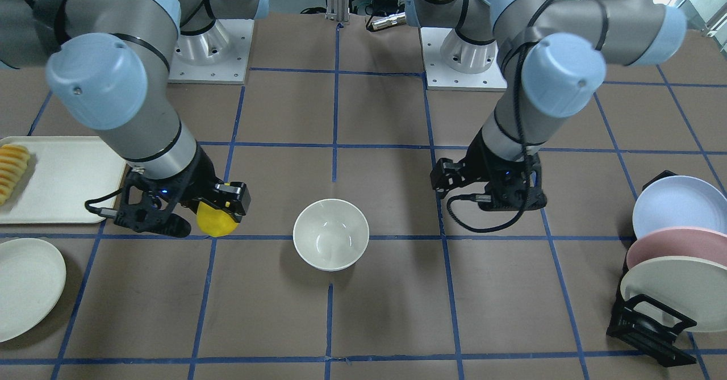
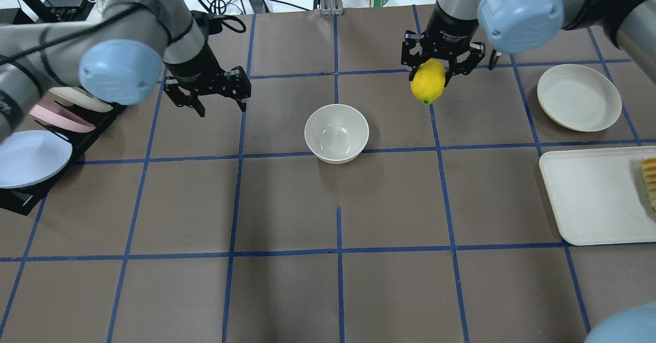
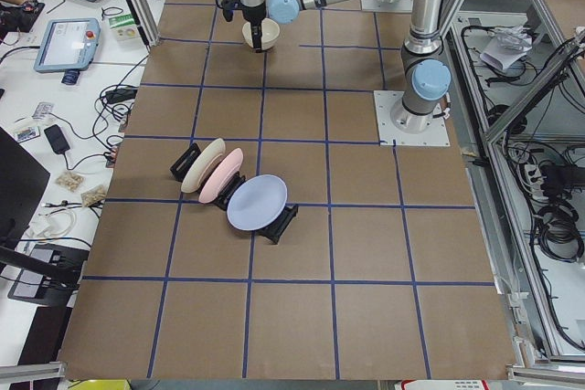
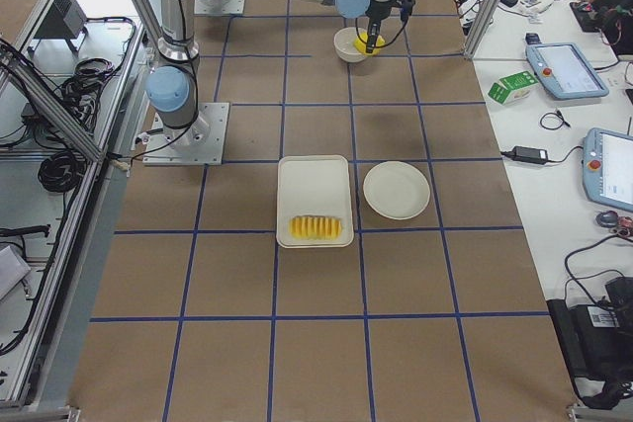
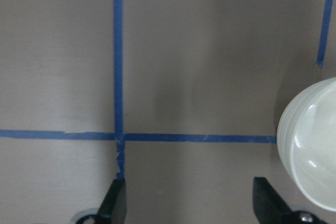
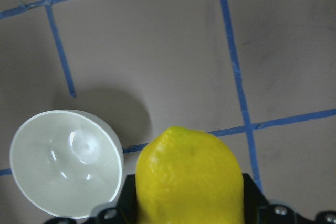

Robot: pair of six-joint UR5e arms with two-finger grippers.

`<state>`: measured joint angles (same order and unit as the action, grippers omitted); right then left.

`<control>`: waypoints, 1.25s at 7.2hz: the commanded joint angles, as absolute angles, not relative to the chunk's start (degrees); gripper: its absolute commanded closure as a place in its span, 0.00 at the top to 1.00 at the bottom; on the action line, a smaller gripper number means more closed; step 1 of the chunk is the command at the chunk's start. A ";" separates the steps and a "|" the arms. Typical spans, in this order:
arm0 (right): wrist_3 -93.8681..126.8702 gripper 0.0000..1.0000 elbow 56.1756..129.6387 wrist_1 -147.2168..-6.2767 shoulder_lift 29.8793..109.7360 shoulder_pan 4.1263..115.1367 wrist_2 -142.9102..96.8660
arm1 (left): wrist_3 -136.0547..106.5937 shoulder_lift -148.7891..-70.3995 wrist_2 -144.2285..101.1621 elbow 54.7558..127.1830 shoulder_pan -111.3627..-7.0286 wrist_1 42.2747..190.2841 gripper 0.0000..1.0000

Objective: Place bowl and put lemon in it

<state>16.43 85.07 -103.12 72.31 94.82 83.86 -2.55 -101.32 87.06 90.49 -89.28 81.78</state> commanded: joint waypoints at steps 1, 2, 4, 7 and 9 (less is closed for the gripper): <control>21.42 0.00 84.99 -108.08 69.36 100.43 82.88 | 0.26 -96.61 88.93 82.56 -87.01 94.72 0.86; 24.66 0.00 85.16 -111.06 67.17 102.29 83.49 | 0.26 -95.03 89.12 82.18 -87.27 94.66 0.86; 26.72 0.00 85.43 -113.01 64.00 105.98 83.41 | 2.27 -94.31 87.64 82.88 -87.97 93.35 0.86; 27.68 0.00 85.78 -113.73 60.91 109.25 83.15 | 3.43 -94.13 87.71 83.85 -87.80 93.43 0.86; 27.60 0.00 88.14 -114.43 60.82 109.25 82.89 | 3.34 -94.57 87.80 83.67 -87.72 93.43 0.86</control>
